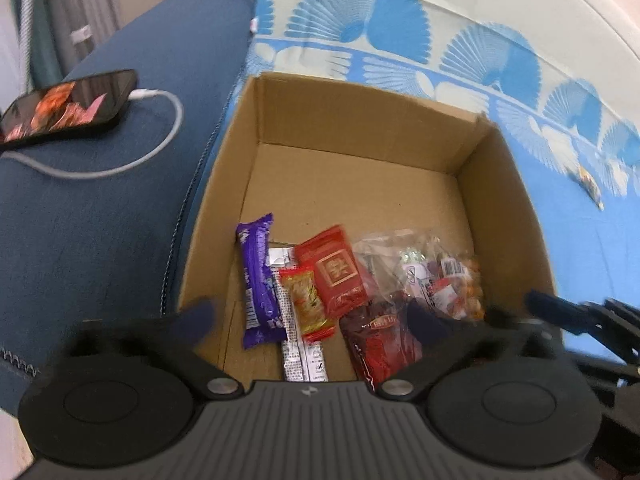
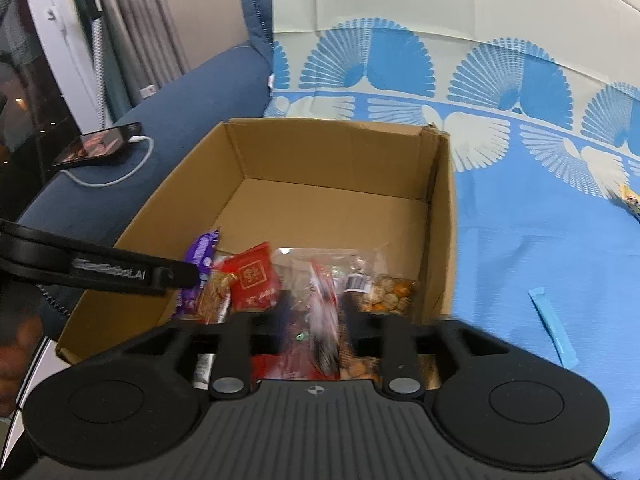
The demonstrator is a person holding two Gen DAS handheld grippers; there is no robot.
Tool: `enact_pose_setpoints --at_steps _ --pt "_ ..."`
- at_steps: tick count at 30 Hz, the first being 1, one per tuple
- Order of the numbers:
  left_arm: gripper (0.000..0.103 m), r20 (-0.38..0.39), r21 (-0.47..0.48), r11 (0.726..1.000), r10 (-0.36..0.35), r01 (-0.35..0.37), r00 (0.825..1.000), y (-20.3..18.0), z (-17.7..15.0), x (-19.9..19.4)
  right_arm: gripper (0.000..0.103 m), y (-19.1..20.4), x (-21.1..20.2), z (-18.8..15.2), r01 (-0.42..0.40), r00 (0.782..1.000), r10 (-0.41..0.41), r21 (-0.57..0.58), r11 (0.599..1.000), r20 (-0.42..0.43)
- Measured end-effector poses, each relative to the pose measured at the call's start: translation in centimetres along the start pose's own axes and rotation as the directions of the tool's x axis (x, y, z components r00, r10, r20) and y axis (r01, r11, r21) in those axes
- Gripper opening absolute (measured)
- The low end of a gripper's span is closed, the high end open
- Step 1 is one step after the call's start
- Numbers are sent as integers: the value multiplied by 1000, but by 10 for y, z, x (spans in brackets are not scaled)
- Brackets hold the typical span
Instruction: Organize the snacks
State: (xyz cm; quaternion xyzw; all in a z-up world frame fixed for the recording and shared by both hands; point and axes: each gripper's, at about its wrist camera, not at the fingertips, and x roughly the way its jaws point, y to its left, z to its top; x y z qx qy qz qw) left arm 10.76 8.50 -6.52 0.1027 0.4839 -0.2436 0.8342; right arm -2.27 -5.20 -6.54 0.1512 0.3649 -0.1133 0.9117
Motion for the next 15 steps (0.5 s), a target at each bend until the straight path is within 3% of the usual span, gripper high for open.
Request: enact_pose_setpoints --at_steps 1,2,15 --pt "103 -3 -10 1000 -4 4 1000 2 0 -1 64 -1 -2 1 7 1000 -7 6 1000 6" --pt "103 -11 -8 1000 -6 6 1000 3 1 -2 67 -1 -4 1 9 1000 -9 9 1000 17" --pt "103 42 67 994 82 -85 996 -6 -36 -49 81 20 -49 -23 -23 1000 23 -14 1000 -13"
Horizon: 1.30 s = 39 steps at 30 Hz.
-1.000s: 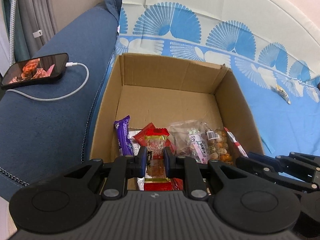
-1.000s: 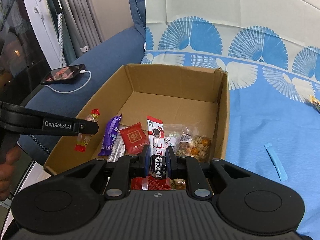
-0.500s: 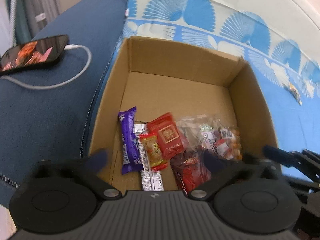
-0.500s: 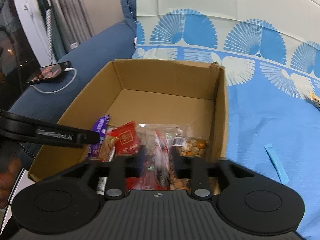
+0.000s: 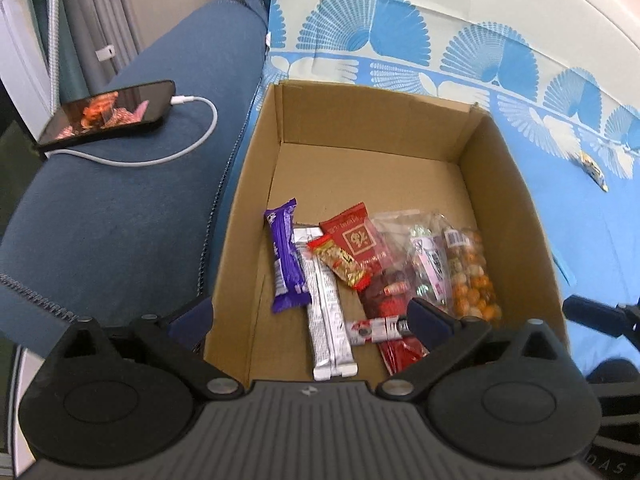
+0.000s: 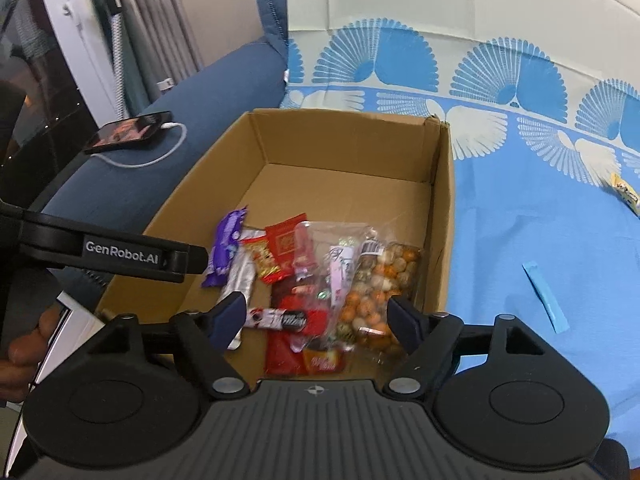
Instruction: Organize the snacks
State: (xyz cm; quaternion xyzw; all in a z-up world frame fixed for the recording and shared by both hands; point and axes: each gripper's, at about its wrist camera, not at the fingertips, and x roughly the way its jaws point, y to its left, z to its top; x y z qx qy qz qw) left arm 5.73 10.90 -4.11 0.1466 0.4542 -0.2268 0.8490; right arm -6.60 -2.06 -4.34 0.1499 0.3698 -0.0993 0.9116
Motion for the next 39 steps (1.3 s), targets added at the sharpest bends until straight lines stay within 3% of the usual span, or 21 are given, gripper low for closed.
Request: enact_pose_setpoints --at_steps 20,39 --pt "103 106 -19 998 60 -58 993 -11 -61 -78 88 24 -87 -38 73 988 -65 -54 996 143" --pt "103 182 1 998 58 -59 982 -20 -77 -112 91 38 -124 -54 82 971 -60 -88 993 229"
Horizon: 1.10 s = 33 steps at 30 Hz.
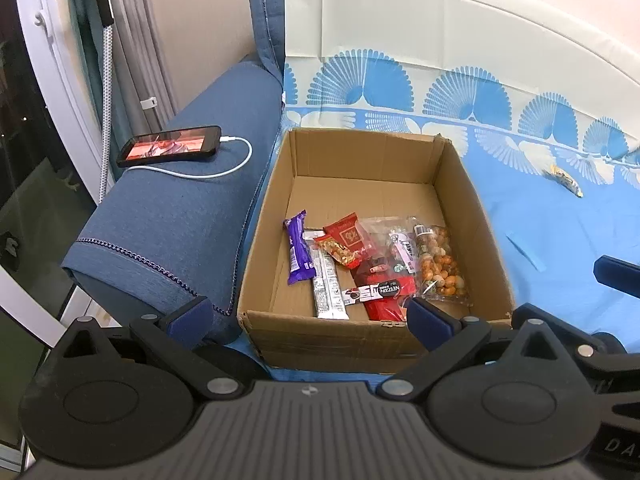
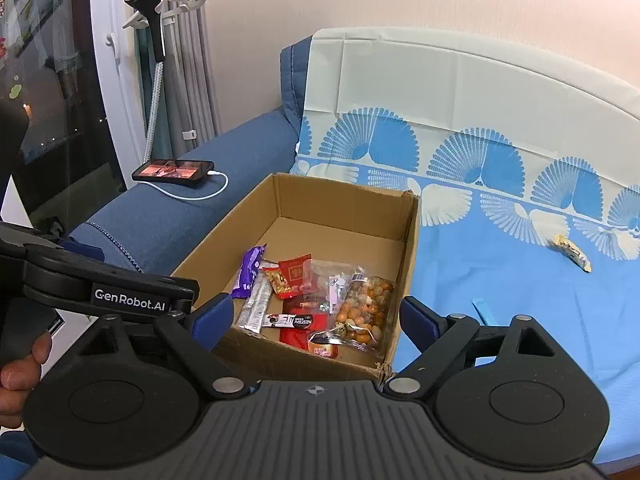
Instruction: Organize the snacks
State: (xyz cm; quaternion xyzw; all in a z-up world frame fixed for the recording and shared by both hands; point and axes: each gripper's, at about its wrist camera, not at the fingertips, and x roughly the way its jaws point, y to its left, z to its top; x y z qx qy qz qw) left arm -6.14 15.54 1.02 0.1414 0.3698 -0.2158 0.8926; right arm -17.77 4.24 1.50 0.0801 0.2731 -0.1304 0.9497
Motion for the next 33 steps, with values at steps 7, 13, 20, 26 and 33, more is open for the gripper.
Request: enact_pose_setpoints --at_steps 7,13,20,26,33 --pt "103 4 5 1000 1 -1 1000 -1 0 -3 92 0 -3 -1 0 1000 0 0 1000 6" --pt "103 2 10 1000 3 -3 1000 -2 0 -2 92 -1 -4 -3 -1 1000 1 7 1000 7" --pt "103 -7 22 1000 5 -5 1000 -6 0 -1 92 -3 -2 -3 -6 1000 6 17 1000 -1" --pt "103 -21 36 999 3 -2 1000 -9 0 2 92 -7 -1 -3 -6 1000 7 31 999 -4" --pt "103 -40 62 998 -5 8 999 -17 5 7 92 -18 0 -2 11 1000 -12 64 998 7"
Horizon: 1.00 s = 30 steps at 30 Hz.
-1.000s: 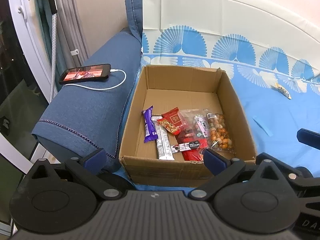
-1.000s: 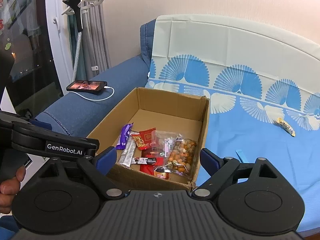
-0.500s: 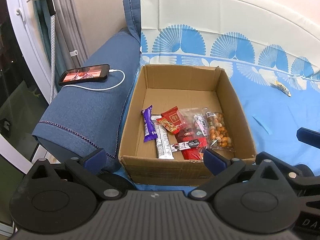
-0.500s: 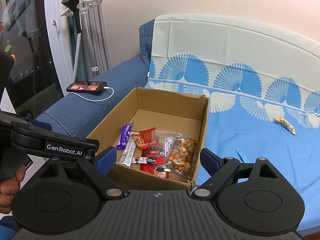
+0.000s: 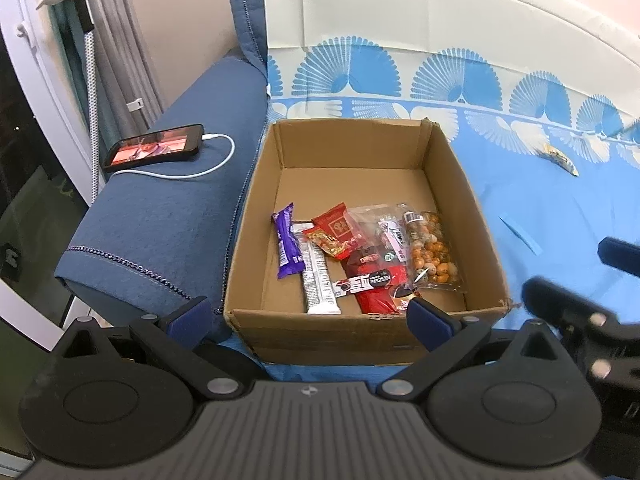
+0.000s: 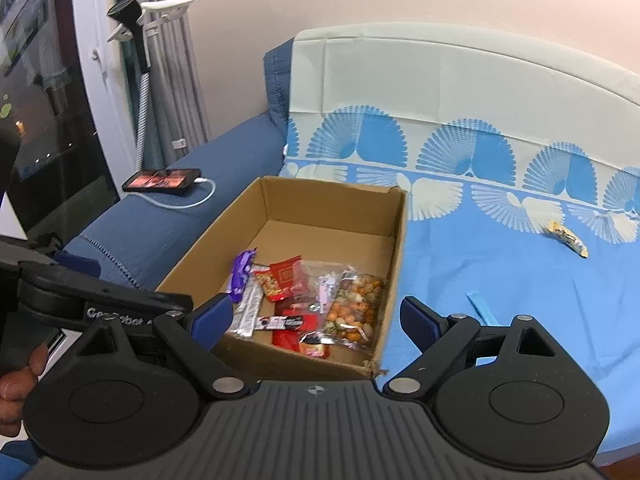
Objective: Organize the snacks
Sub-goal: 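Grasp the light-blue stick with the left tool while the right tool grasps the yellow bar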
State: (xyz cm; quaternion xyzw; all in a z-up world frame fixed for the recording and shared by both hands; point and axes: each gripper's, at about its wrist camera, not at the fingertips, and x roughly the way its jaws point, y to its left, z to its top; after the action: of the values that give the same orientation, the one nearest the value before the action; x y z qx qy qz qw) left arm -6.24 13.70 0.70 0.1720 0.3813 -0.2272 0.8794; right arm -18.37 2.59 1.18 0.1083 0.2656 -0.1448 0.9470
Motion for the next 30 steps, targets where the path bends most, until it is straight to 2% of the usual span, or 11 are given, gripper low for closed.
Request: enact_pose_setpoints --at_steps 6,10,14,17,20,22,25,27,30 --pt "103 -11 50 997 -50 51 999 -31 22 5 92 -38 -1 2 71 997 -72 35 997 24" --pt "103 -32 95 988 -116 119 993 -72 47 12 92 -89 -3 3 163 986 -166 76 984 34" --pt "103 -86 123 971 -195 205 977 -127 74 27 93 -157 -3 8 271 960 -278 117 955 41" --pt "103 -146 148 953 -244 266 959 -177 92 47 93 -209 0 14 330 941 -338 145 933 34" --pt "103 -238 109 948 -267 298 934 -222 110 86 94 -259 16 22 362 929 -369 142 921 21" --pt "103 -289 80 953 -259 293 922 -245 118 115 97 -292 35 29 371 926 -377 138 918 14" --pt "103 -366 54 969 -204 239 908 -278 127 167 97 -348 72 39 372 927 -374 124 920 -8" --pt "103 -428 24 975 -188 219 884 -296 131 203 97 -386 106 45 375 927 -374 110 921 -31" --pt "103 -531 -39 980 -185 194 827 -317 134 254 97 -434 166 52 368 929 -363 63 928 -77"
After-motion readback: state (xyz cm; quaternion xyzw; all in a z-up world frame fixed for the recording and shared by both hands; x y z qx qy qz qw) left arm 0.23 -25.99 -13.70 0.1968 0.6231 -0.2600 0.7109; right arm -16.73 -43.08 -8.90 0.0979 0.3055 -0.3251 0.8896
